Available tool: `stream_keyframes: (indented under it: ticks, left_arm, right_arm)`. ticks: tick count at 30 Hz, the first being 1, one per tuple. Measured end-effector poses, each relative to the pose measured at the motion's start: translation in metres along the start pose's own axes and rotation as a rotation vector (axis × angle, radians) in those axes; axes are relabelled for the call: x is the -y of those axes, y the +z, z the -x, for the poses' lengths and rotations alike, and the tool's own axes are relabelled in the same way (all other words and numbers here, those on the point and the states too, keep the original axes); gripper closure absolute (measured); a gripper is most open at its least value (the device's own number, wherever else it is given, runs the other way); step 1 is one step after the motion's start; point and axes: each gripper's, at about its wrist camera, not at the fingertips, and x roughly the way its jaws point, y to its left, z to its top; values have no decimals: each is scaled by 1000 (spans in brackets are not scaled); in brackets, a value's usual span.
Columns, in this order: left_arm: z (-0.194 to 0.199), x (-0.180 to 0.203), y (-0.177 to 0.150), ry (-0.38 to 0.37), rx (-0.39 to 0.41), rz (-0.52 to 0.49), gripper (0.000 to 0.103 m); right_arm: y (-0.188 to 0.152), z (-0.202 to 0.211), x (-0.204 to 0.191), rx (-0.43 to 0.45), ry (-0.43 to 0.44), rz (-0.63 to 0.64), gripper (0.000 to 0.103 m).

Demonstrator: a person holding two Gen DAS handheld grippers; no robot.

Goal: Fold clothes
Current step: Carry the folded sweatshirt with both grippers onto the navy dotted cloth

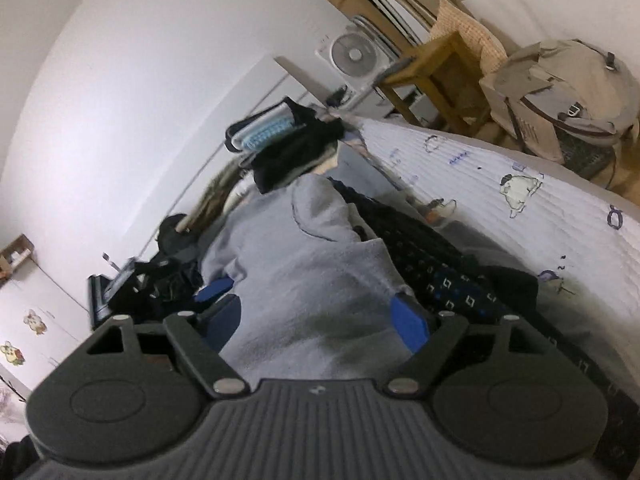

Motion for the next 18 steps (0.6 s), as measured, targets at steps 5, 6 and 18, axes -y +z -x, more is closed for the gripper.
stream_keyframes:
  ticks: [5,6,18]
  left_arm:
    - [17,14,11,-104,54,88,17]
    - [8,28,4,-155,13,70,12]
    - [-121,57,-53,-184,-297,39,16]
  right_arm:
    - [-2,8,-5,21,12,-3,21]
    - [-2,13,-9,31,6,-6,21]
    - [-48,-4,-89,-91,-20,252,18]
